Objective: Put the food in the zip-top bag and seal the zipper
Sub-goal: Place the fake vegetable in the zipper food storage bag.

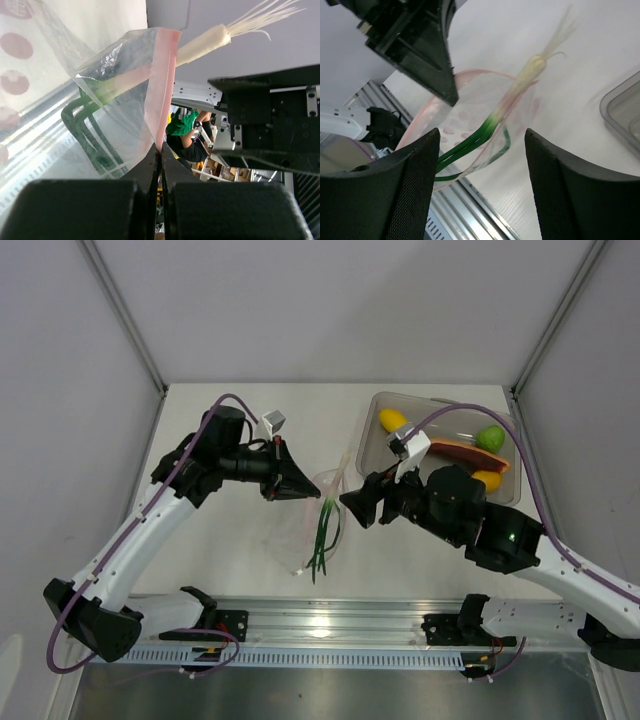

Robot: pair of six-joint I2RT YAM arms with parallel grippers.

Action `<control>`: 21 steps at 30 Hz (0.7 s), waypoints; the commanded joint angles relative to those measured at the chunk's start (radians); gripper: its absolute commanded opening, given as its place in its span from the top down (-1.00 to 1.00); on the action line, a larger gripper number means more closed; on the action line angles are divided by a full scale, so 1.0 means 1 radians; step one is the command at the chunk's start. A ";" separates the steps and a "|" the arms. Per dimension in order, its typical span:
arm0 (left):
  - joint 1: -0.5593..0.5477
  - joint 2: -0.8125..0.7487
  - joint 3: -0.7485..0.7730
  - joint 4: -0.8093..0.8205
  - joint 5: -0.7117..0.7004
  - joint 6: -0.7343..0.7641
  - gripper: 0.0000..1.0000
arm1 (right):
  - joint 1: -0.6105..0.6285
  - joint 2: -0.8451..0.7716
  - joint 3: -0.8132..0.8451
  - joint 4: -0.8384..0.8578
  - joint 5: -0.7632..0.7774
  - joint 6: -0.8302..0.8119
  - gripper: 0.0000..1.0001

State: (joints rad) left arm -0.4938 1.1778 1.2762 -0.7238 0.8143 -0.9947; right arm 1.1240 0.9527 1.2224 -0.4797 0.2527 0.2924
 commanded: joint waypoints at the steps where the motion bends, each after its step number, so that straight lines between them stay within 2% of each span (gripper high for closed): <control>1: 0.008 -0.027 0.017 0.023 0.019 -0.012 0.99 | -0.055 0.003 0.009 0.036 -0.030 -0.042 -0.40; 9: 0.008 -0.035 0.006 0.027 0.040 -0.010 0.99 | -0.237 0.038 0.009 0.101 -0.234 -0.056 -0.36; 14: 0.008 -0.037 -0.005 0.044 0.052 -0.025 0.99 | -0.250 0.066 0.008 0.164 -0.404 -0.105 -0.26; 18: 0.008 -0.037 -0.005 0.052 0.060 -0.028 0.99 | -0.251 0.092 0.011 0.188 -0.435 -0.127 -0.18; 21: 0.008 -0.038 -0.006 0.055 0.065 -0.028 0.99 | -0.260 0.110 0.006 0.202 -0.422 -0.131 -0.03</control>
State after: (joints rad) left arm -0.4938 1.1648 1.2716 -0.7105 0.8452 -1.0046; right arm 0.8742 1.0500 1.2224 -0.3439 -0.1341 0.1894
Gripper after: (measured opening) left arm 0.005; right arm 0.537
